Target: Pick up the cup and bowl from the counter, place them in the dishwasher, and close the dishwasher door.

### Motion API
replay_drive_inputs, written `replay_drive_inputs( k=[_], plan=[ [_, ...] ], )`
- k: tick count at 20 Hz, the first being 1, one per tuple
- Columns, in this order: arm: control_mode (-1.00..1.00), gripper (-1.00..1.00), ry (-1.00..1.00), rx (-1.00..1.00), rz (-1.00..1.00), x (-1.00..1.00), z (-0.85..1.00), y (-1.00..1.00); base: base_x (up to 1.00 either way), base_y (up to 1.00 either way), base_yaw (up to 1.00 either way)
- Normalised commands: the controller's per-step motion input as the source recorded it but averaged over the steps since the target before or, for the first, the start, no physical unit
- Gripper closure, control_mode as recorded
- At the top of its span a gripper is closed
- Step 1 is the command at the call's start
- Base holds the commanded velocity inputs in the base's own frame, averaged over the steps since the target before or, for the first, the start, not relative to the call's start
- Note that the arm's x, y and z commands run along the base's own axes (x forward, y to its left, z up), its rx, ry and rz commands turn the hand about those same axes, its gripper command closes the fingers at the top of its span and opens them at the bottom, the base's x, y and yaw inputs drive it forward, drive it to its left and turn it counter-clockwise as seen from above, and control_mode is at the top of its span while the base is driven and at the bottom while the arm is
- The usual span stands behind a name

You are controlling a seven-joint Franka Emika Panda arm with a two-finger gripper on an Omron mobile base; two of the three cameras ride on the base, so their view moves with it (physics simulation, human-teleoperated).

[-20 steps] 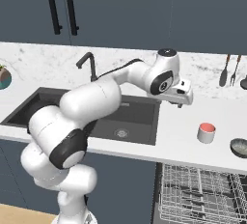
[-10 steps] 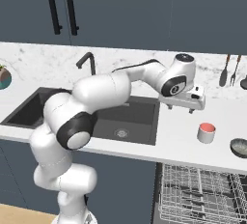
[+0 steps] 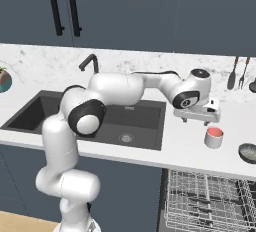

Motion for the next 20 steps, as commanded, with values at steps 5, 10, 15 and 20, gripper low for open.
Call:
replay_drive_inputs(
  k=[5, 10, 15, 20],
  plan=[
    [-1.00, -1.00, 0.00, 0.00, 0.06, 0.23, -0.37, -0.27, 0.00, 0.00, 0.00],
    [-1.00, -1.00, 0.04, 0.00, 0.07, 0.40, -0.10, -0.32, 0.00, 0.00, 0.00],
    [-1.00, -1.00, 0.06, 0.00, 0.07, 0.33, -0.11, -0.33, 0.00, 0.00, 0.00],
    [-1.00, -1.00, 0.04, 0.00, 0.06, 0.05, -0.24, -0.04, 0.00, 0.00, 0.00]
  ],
)
